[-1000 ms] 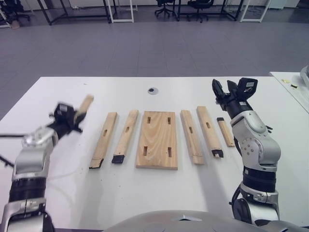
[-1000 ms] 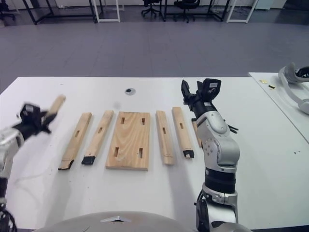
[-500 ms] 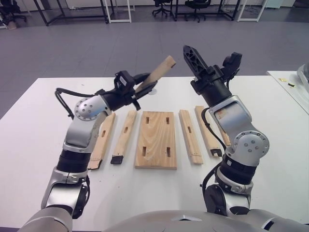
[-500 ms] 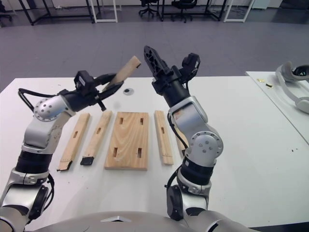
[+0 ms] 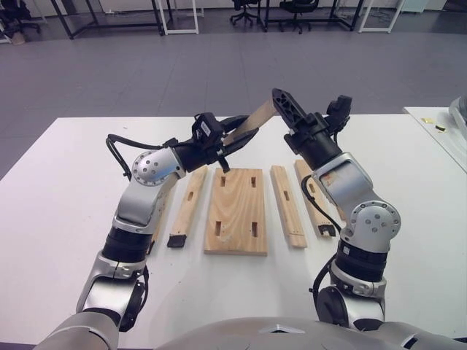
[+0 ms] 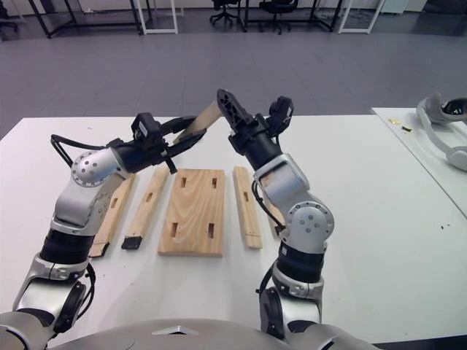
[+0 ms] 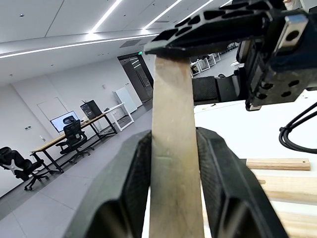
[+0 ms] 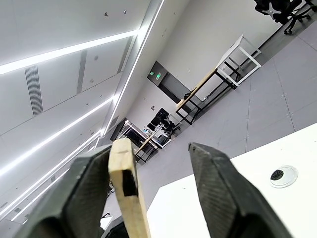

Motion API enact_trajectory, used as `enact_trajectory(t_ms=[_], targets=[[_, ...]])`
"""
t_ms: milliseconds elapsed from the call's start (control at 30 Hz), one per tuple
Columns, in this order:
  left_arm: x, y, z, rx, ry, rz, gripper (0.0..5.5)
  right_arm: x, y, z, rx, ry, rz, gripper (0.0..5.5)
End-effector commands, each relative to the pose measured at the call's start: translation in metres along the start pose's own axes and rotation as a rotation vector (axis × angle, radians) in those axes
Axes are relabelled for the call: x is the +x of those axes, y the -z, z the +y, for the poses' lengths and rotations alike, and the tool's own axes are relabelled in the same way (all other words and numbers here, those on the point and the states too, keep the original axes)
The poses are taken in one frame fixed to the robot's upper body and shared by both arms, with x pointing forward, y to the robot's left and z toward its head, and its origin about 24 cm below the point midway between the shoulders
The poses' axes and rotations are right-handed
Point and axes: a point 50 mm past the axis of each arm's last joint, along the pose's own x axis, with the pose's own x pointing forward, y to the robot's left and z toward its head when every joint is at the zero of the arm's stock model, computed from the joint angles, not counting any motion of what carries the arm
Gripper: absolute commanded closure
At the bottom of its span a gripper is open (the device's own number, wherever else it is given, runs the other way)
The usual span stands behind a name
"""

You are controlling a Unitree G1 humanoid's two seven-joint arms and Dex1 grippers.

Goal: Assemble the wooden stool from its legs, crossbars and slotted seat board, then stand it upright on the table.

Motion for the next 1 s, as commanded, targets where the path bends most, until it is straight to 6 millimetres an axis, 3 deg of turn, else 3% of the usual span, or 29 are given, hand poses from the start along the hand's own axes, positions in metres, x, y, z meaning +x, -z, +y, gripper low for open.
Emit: enact_trajectory(t_ms=[33, 333, 467, 567, 633, 767, 867, 1000], targets=[[0.003, -0.004, 0.001, 0.02, 0.002, -0.006, 4.2, -0.001, 0.002, 0.008, 0.003, -0.031, 0.007, 3.5], [0.004, -0.002, -0.002, 0.011, 0.015, 0.001, 4.2, -0.001, 0.005, 0.008, 0.01, -0.03, 0.011, 4.92], [0.002, 0.003, -0.002, -0.006, -0.007, 0.024, 4.2, -0.001, 0.004, 0.006, -0.01, -0.023, 0.014, 5.06], [-0.003, 0.01, 0.003, -0.028, -0.066, 0.041, 3.49, -0.001, 0.004, 0.007, -0.118, 0.017, 0.026, 5.08], [-0.014, 0.029, 0.003, -0.04, -0.099, 0.111, 3.21, -0.002, 0.001, 0.002, -0.249, 0.098, 0.01, 5.08], [-0.073, 0.085, -0.004, -0.111, -0.21, 0.337, 3.16, -0.005, -0.002, -0.004, -0.556, 0.232, 0.006, 5.08], [-0.105, 0.095, -0.003, -0.121, -0.344, 0.391, 3.16, -0.019, 0.007, -0.022, -0.604, 0.403, 0.038, 5.08], [-0.124, 0.094, -0.007, -0.1, -0.43, 0.417, 3.16, -0.032, 0.021, -0.037, -0.73, 0.512, 0.135, 5.08]])
